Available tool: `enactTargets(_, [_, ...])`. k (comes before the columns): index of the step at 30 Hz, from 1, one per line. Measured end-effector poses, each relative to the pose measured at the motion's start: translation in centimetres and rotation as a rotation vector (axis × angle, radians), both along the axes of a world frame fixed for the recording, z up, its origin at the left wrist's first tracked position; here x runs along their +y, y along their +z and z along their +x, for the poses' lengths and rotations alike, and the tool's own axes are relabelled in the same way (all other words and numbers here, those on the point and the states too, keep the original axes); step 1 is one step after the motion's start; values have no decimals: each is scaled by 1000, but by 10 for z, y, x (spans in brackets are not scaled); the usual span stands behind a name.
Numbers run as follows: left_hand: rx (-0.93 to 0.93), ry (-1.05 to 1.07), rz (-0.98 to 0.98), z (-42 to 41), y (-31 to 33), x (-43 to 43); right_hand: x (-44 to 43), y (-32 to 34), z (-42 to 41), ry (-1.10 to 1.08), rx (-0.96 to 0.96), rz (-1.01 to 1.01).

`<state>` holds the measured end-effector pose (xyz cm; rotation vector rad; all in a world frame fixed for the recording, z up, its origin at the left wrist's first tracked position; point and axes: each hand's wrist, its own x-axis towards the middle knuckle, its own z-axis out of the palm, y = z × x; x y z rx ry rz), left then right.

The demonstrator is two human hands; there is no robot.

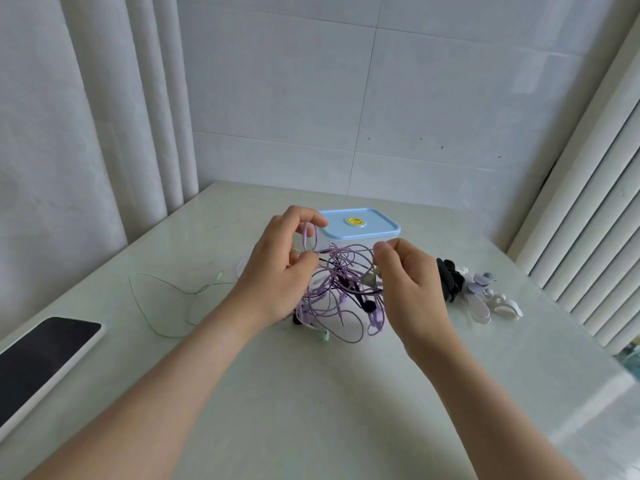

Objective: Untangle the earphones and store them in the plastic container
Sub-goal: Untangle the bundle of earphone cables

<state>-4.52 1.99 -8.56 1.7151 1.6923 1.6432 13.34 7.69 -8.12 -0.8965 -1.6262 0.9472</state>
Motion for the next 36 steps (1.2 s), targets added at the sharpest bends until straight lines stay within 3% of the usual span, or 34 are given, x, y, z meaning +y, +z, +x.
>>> enactTargets(4, [11, 46, -10, -3, -3, 0, 7, -4, 1, -114, -75, 133])
enactTargets(8, [-235, -77, -77, -8, 3, -1, 10, -5, 5, -195, -217, 272])
enactTargets(10, [-269, -82, -75, -10, 4, 0, 8, -7, 5, -181, -244, 306])
enactTargets(14, [-167, -8, -60, -11, 2, 0, 13, -7, 7, -224, -302, 323])
enactTargets(21, [302, 177, 78, -6, -6, 3, 10, 2, 7, 45, 44, -85])
enactTargets(32, [359, 306, 98, -17, -12, 9, 14, -1, 9, 142, 77, -165])
enactTargets(36, [359, 283, 43, -19, -15, 10, 15, -2, 9, 48, 24, -85])
